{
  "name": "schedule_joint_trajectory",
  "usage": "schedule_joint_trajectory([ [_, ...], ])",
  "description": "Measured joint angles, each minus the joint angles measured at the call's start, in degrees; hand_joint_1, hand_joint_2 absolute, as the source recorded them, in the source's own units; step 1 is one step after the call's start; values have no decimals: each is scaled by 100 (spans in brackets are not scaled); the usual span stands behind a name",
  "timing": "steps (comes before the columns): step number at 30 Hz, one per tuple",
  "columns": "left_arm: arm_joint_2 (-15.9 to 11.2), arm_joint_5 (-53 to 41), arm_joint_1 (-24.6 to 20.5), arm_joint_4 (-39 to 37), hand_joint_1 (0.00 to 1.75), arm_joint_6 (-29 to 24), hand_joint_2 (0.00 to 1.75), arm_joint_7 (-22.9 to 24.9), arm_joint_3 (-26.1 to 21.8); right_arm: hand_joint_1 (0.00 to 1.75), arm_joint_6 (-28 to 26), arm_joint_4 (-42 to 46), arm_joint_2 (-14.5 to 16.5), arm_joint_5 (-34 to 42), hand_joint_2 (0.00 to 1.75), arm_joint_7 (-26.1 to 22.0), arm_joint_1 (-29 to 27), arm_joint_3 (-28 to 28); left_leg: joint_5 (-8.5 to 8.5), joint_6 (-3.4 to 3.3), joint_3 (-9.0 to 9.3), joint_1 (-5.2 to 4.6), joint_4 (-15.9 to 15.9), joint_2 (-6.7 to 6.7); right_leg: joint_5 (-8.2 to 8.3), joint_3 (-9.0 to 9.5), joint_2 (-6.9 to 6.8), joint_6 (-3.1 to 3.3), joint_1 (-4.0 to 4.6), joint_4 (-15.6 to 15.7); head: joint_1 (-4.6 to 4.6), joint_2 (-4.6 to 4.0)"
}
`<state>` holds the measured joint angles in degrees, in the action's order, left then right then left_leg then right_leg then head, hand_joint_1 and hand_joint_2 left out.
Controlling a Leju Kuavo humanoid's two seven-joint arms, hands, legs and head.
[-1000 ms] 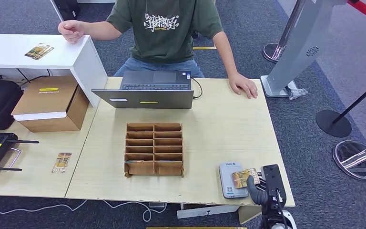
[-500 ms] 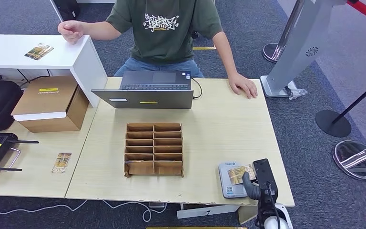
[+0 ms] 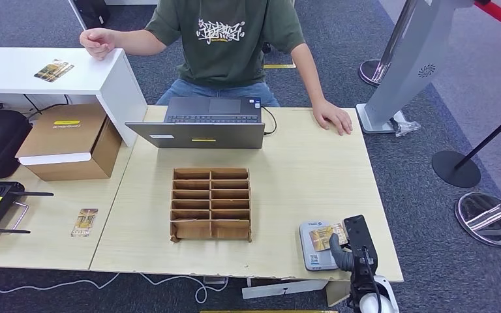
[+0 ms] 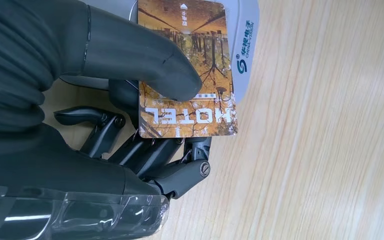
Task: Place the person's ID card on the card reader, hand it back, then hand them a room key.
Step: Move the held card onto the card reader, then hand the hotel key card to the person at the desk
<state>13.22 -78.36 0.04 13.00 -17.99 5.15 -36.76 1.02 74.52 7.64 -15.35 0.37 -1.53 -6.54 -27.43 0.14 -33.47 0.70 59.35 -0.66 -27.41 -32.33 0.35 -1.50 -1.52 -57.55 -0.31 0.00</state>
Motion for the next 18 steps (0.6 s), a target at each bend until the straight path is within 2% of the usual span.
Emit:
schedule_joint_trajectory([
  [18, 0, -5, 4, 0, 0, 0, 0, -36, -5, 175, -15, 291, -25, 122, 175, -207, -105, 0, 0, 0, -6, -1, 0, -1, -1, -4, -2, 0, -1, 0, 0, 0],
])
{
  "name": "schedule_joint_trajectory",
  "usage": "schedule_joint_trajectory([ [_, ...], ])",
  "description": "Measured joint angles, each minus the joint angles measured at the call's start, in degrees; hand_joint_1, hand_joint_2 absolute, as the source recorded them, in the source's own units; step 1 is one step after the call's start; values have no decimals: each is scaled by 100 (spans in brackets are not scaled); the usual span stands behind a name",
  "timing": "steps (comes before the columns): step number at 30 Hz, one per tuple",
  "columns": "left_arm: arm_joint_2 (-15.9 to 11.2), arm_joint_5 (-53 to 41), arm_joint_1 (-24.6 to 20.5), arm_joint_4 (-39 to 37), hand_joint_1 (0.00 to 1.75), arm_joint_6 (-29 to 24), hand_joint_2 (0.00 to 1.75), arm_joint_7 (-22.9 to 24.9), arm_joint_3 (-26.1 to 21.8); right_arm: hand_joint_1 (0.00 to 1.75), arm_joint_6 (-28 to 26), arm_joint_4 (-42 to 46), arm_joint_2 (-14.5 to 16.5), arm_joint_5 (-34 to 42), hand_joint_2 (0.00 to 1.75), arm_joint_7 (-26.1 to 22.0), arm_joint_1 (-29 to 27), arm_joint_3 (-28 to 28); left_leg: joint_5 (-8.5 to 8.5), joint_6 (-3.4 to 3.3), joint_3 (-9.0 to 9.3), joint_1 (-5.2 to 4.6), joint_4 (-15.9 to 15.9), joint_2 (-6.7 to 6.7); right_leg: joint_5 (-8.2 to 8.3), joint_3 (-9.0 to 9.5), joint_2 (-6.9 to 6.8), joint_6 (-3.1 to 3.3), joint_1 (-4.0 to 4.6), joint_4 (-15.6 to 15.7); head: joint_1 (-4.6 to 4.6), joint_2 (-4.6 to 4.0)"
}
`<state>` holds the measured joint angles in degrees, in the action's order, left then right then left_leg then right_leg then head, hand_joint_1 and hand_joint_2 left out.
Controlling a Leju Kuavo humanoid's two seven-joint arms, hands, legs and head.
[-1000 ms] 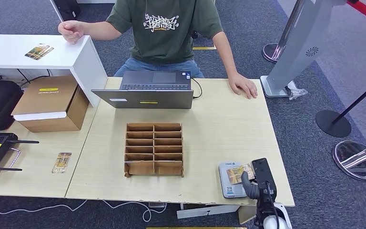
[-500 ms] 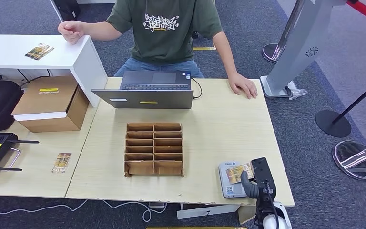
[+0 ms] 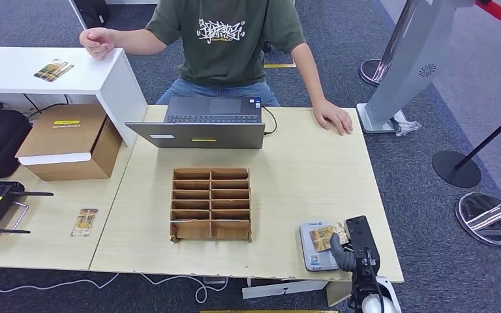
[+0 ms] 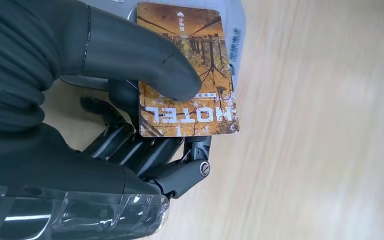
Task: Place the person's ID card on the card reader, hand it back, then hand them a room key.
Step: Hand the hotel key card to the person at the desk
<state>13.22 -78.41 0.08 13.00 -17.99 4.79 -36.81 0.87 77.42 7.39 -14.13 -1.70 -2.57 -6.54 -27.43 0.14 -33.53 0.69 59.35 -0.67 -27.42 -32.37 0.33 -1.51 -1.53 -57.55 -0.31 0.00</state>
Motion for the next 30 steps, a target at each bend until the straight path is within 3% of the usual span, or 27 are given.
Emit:
schedule_joint_trajectory([
  [13, 9, -210, 4, 0, 0, 48, 0, -15, -54, 175, -123, 2071, -95, -308, 175, -280, -238, 201, 0, 0, -4, 0, 0, 0, 0, -5, 1, 0, 0, 0, 0, 0],
  [23, 33, -390, 3, 3, 0, 57, 0, -11, -54, 175, -367, 3142, -103, -807, 175, -634, -286, 251, 0, 0, -5, 0, 0, 0, 0, -6, 1, 0, 0, 0, 0, 0],
  [30, 42, -448, 3, 22, 0, 59, 0, -11, -54, 174, -541, 3442, -143, -996, 175, -710, -281, 254, 0, 0, -5, 0, 0, 0, 0, -5, 0, 0, 0, 0, 0, 0],
])
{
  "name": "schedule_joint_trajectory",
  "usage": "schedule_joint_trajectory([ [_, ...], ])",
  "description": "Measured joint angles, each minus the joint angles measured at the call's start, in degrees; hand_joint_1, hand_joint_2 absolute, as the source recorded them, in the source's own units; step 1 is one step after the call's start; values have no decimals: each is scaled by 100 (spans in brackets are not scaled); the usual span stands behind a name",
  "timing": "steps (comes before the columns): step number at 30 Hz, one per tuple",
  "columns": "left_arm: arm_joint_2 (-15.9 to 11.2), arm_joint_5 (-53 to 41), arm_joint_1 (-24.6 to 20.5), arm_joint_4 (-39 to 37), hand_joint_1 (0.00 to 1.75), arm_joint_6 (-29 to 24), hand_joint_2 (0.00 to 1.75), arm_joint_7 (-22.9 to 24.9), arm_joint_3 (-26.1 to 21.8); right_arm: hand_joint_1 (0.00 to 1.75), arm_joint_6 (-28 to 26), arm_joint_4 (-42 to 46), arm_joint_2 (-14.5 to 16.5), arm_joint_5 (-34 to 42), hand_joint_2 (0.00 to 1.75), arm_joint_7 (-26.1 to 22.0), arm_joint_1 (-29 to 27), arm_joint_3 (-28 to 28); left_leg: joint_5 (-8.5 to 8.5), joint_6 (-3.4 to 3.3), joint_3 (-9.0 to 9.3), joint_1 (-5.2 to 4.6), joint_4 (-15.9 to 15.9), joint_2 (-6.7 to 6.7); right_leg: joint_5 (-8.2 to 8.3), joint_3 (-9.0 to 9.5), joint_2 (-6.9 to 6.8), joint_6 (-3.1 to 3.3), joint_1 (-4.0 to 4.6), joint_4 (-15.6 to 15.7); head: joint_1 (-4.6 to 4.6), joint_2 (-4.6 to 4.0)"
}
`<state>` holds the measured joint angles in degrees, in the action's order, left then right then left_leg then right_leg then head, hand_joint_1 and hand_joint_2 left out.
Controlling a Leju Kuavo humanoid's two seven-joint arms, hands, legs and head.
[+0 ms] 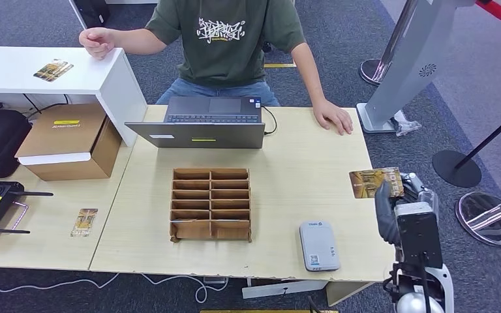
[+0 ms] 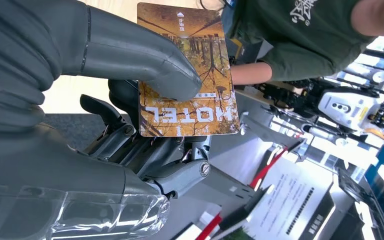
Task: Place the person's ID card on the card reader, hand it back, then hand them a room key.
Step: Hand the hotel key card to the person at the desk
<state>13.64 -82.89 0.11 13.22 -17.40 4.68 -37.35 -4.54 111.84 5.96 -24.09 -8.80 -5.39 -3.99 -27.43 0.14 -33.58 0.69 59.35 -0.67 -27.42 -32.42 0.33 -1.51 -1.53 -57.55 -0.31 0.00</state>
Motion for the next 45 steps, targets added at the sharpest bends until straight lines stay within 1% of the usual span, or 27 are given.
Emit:
schedule_joint_trajectory([
  [2, 5, -39, 0, 11, 0, 0, 0, 1, 0, 174, -224, 29, -5, -225, 175, -111, 6, 7, 0, 0, 0, 0, 0, -1, 0, 0, 0, 0, 0, 0, 0, 0],
  [3, 9, -69, 1, 19, 0, 0, 0, 2, 0, 175, -431, 37, -6, -461, 175, -200, 14, 14, 0, 0, 0, 0, 0, -1, 0, 0, -1, 0, 0, 0, 0, 0],
  [5, 17, -139, 1, 39, 0, 2, 0, 10, 0, 174, -934, 43, -7, -1192, 175, -339, 43, 42, 0, 0, -1, 0, 0, -1, 0, 0, 0, 0, 0, 0, 0, 0],
  [7, 26, -218, -1, 68, 0, 21, 0, 27, 0, 173, -1389, 43, -18, -2209, 175, -317, 87, 124, 0, 0, 0, 0, 0, 0, 0, 0, 1, 0, 0, 0, 1, 0],
  [9, 33, -297, -3, 100, 0, 53, 0, 45, 2, 173, -1740, 33, -40, -3522, 175, -83, 135, 242, 0, 0, 0, 0, 0, -1, 0, 0, 0, 0, 0, 0, 1, 0],
  [11, 35, -372, -6, 128, 0, 84, 0, 54, 5, 171, -2010, 1, -77, -5051, 175, 328, 188, 367, 0, 0, -1, 1, 0, -2, 0, 0, 0, 0, 0, 0, 1, 0],
  [12, 35, -404, -9, 139, 0, 95, 0, 56, 7, 170, -2103, -27, -122, -5624, 175, 558, 218, 444, 1, 0, 0, 1, 0, -1, 0, 0, 0, 0, 0, 0, 2, 0],
  [13, 36, -430, -13, 148, 0, 102, 0, 56, 7, 170, -2161, -63, -195, -5988, 175, 802, 253, 532, 1, 0, 0, 1, 0, -2, 0, 1, -1, 0, 0, 0, 2, 0],
  [14, 37, -442, -18, 153, 0, 103, 0, 54, 7, 169, -2188, -103, -298, -6134, 175, 1047, 291, 623, 1, 0, -1, 0, 0, -3, 0, 2, -3, 0, 0, 0, 2, 0],
  [17, 48, -270, -18, 170, 0, 110, 0, 50, 63, 169, -2214, -215, -744, -6148, 175, 1845, 427, 967, 1, 0, -3, -2, 0, -3, 1, 4, -4, -1, -2, 0, 0, 0],
  [19, 50, -113, -13, 184, 0, 114, 0, 50, 154, 171, -2220, -281, -1025, -6150, 175, 2157, 504, 1244, 0, -1, -2, -4, 1, -1, 1, 3, -1, -1, -4, 1, -1, 0],
  [21, 50, -57, -12, 186, 0, 105, 0, 42, 216, 172, -2219, -343, -1213, -6152, 175, 2216, 551, 1449, 0, -1, -2, -5, 2, -3, 1, 3, -3, -2, -5, 1, 0, 0],
  [24, 49, -20, -12, 186, 0, 84, 0, 5, 258, 171, -2223, -417, -1339, -6152, 175, 2183, 597, 1609, 0, -1, -2, -3, 2, -5, 1, 2, -5, -1, -3, 1, 2, 0],
  [30, 49, 28, -11, 186, 0, 57, 0, -52, 291, 174, -2221, -561, -1374, -6152, 175, 1981, 672, 1787, 0, 0, -3, 1, 0, -3, 0, 1, -3, 0, 2, 1, 2, 0],
  [38, 48, 33, -6, 181, 0, 19, 0, -142, 293, 172, -2197, -723, -1354, -6152, 175, 1728, 800, 1912, 0, 0, -7, 1, 0, -3, 0, 1, -3, -1, 2, 1, -1, 0],
  [42, 44, 7, -13, 153, 0, -22, 0, -211, 293, 171, -2201, -895, -1221, -6151, 175, 1399, 1046, 1928, 1, 0, -5, 1, 0, -2, 1, 1, -2, -1, 2, 1, 2, 0],
  [45, 37, -21, -17, 119, 0, -35, 0, -258, 295, 172, -2198, -1115, -1139, -6137, 175, 1247, 1351, 1952, 4, 2, -4, 1, 0, -2, 2, 1, -2, 0, 2, 0, 1, 0],
])
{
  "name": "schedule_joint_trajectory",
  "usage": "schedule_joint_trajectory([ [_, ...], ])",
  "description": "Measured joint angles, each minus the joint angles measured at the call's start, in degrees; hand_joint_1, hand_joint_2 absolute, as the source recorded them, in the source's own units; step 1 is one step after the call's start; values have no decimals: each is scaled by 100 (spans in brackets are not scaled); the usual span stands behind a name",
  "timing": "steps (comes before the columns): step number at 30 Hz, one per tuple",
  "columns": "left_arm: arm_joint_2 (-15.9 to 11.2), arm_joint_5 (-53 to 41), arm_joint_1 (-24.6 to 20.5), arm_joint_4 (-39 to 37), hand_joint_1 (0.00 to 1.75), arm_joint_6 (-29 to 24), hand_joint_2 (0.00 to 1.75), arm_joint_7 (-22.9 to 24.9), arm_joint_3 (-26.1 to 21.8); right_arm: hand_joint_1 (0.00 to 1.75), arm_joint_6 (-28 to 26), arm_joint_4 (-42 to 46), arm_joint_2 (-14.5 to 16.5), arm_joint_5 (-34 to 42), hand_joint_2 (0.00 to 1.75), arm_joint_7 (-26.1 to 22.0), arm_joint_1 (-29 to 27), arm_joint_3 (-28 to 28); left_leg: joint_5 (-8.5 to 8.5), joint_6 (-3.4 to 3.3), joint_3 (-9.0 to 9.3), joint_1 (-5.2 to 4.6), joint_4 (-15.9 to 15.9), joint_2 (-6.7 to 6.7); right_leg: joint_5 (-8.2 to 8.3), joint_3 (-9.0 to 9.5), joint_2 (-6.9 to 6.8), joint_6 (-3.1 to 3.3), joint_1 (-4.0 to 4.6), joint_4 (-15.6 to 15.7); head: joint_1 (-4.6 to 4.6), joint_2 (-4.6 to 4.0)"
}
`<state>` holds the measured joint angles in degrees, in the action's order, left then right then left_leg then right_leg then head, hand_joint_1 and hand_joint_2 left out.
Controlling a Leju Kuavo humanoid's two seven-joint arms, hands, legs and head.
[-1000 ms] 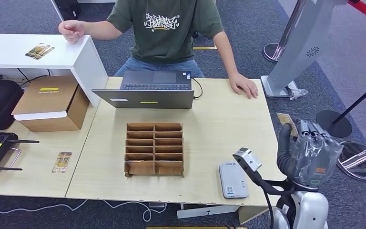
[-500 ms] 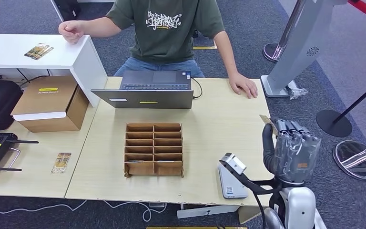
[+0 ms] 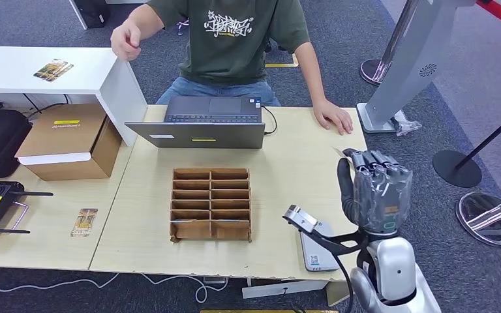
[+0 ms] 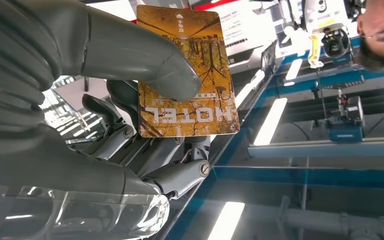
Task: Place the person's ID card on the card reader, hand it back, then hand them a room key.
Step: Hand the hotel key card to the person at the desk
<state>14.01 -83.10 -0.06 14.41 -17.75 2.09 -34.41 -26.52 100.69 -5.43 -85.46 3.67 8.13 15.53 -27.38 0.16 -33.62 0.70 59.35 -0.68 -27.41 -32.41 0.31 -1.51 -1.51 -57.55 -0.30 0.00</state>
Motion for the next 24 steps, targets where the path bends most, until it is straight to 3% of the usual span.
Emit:
schedule_joint_trajectory([
  [8, -25, -132, -24, -66, 0, 0, 0, -44, 53, 172, 205, -837, 190, 39, 175, -121, 1048, 132, 10, 0, 0, 0, 0, -3, 2, 0, -3, 1, 0, -2, 1, 0],
  [24, -44, -343, -102, -82, 0, 91, 0, 49, 320, 173, 468, -2147, 599, 71, 175, -182, 2206, 222, 11, 1, -3, 0, 0, -5, 4, -2, -4, 1, 0, -3, 2, 0],
])
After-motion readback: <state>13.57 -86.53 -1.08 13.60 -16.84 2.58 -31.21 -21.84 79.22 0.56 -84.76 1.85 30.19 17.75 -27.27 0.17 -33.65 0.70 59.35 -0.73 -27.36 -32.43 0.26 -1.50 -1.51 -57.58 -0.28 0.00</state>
